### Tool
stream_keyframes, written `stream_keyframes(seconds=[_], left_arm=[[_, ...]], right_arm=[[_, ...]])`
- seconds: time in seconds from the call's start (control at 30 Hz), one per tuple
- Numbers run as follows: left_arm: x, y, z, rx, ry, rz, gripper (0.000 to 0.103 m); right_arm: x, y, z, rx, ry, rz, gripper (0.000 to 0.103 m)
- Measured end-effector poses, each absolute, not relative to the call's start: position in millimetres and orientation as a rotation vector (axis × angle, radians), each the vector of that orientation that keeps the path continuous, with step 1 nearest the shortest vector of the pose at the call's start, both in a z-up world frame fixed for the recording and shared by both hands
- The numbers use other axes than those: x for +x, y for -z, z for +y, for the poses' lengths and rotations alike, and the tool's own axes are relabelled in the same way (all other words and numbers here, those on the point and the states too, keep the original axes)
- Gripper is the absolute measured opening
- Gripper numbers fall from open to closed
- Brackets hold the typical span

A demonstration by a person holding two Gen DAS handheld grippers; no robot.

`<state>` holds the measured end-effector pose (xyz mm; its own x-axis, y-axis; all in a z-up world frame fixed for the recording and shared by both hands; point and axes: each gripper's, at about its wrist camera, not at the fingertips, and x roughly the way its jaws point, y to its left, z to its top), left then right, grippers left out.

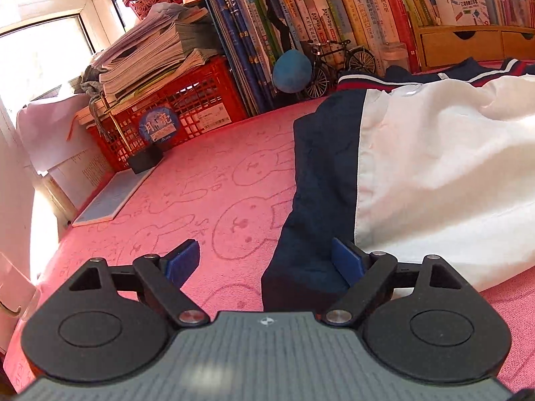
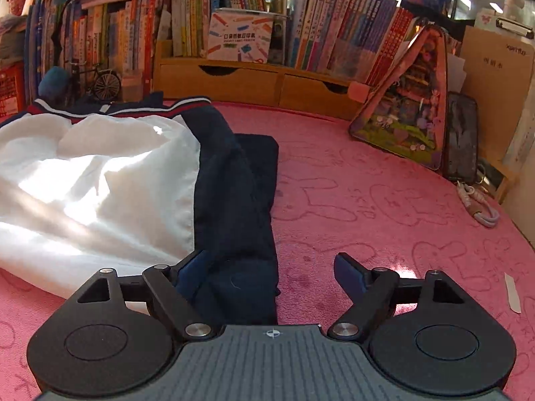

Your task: Fold clothes

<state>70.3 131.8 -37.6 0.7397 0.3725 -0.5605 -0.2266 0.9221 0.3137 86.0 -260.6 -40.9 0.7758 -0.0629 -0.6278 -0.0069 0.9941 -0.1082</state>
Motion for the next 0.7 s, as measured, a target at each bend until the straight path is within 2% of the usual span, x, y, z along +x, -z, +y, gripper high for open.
stream_keyframes(seconds=[0.07,0.1,0.13,0.33,0.57,0.67,0.7], left_arm=[[71,24,127,0.202,-0.298,0.638,0.087],[72,16,125,0.189,-0.281,0.625,0.086],[73,9,122,0.175,-0.263,0.612,0.087],[93,-22,88,0.117,-0.092,0.512,0.088],[152,31,39,0.244,-0.059,0.619,0.087],[158,45,56,0.247,-0.106,0.632,0.09],[157,44,64,0.247,-0.12,0.629,0.094]], right_arm=[[88,39,-276,-0.028,0.016,0.707,0.079],[87,34,-276,-0.032,0.012,0.696,0.073],[85,29,-272,-0.05,0.005,0.673,0.071],[113,-2,-216,0.0,-0.232,0.533,0.07],[153,21,-114,-0.064,-0.402,0.624,0.069],[160,37,-101,-0.127,-0.399,0.665,0.069],[161,40,-108,-0.133,-0.382,0.663,0.07]])
